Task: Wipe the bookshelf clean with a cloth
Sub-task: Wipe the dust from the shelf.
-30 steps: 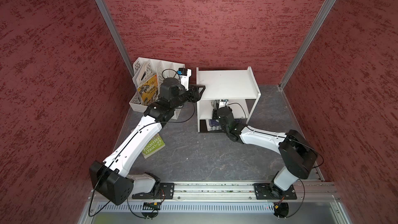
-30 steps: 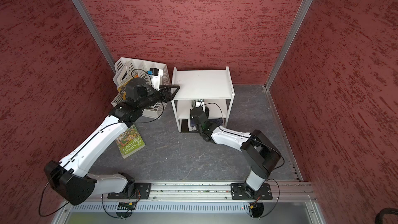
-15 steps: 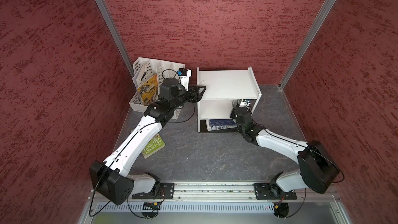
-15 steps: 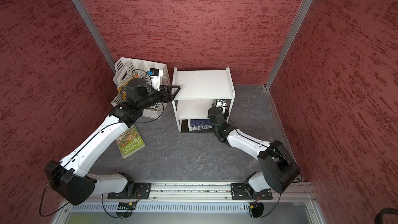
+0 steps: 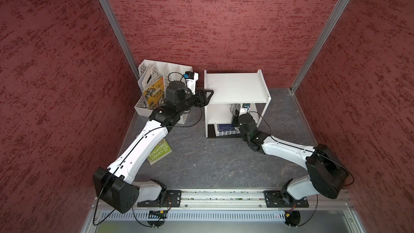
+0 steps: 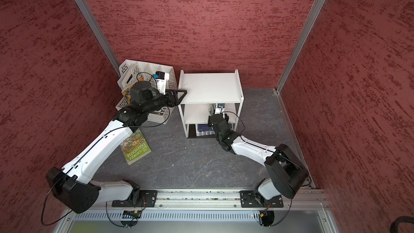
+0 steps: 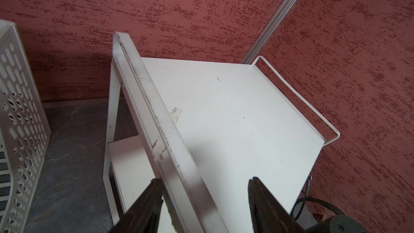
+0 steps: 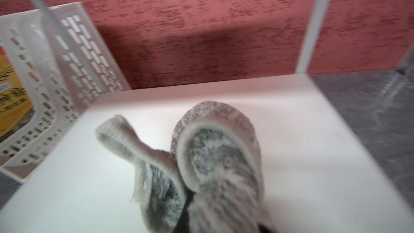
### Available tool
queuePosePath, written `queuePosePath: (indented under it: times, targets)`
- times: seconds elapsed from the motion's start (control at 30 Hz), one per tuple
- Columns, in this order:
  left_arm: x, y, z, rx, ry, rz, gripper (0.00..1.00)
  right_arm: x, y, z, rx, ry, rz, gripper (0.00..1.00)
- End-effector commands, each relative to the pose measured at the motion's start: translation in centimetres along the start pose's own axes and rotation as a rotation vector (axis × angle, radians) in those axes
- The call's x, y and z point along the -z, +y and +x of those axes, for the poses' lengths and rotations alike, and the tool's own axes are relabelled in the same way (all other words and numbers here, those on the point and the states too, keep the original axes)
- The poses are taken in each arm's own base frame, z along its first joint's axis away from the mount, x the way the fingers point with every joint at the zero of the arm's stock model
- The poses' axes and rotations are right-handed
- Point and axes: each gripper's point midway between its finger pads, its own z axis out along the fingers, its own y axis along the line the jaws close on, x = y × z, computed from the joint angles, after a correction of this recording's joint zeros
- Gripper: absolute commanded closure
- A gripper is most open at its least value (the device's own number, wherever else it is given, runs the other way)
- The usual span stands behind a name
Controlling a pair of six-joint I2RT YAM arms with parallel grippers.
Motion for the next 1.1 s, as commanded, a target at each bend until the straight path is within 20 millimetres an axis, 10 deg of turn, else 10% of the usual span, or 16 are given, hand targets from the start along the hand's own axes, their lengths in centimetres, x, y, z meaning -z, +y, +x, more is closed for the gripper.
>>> queuePosePath:
  times: [0.0, 0.23, 0.77, 1.07]
  targets:
    - [0.3, 2.1, 1.2, 0.012, 0.045, -0.079, 0.36, 1.2, 2.2, 10.4, 0.173, 0.316, -0.128, 0.99]
    - [0.9, 2.4, 1.0, 0.005, 0.045, -0.098, 0.36, 5.4, 1.8, 8.6, 0.148, 0.301, -0.183, 0.99]
    - [1.3, 3.0, 1.2, 0.015, 0.034, -0.117, 0.41, 18.1, -12.3, -0.2, -0.016, 0.136, 0.045, 0.97]
    - [1.0, 2.1, 1.4, 0.024, 0.042, -0.073, 0.42, 19.7, -9.8, -8.6, -0.158, -0.046, -0.189, 0.97]
